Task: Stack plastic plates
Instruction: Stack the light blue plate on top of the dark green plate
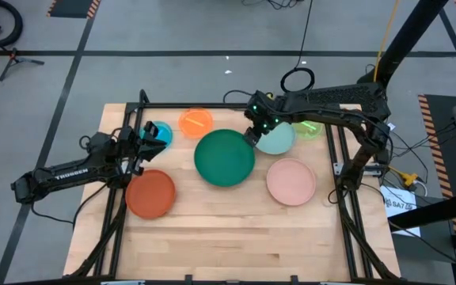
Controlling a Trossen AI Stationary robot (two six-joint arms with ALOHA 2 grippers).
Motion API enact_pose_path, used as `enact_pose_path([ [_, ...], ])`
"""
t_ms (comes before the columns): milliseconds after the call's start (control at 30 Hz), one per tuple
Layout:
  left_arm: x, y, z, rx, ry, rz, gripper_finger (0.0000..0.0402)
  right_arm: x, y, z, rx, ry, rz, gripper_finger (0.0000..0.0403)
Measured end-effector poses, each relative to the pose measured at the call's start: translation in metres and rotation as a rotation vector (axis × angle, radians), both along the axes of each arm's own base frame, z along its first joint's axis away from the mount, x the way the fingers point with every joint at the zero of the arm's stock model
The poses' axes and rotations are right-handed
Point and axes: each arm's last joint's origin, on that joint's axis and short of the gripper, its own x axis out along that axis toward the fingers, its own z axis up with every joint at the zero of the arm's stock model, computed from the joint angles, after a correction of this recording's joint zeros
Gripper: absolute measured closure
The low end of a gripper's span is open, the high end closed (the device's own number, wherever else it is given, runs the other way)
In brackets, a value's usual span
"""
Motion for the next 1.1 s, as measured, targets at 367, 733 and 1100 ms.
enact_pose_path([
  [367,0.009,-0.014,-0.007,-0.187,0.067,-0.049,0.0337,-0.017,0.078,0.036,-0.108,0.075,0.226,0.0261],
  [733,0.012,-0.005,-0.008,-0.152,0.027,0.366,0.0337,-0.051,0.1,-0.016,-0.163,0.273,0.423,0.0261],
  [1100,0.015,0.006,0.025,0.103,0.108,0.579,0.0337,-0.062,0.066,-0.061,-0.322,0.242,0.357,0.0261],
])
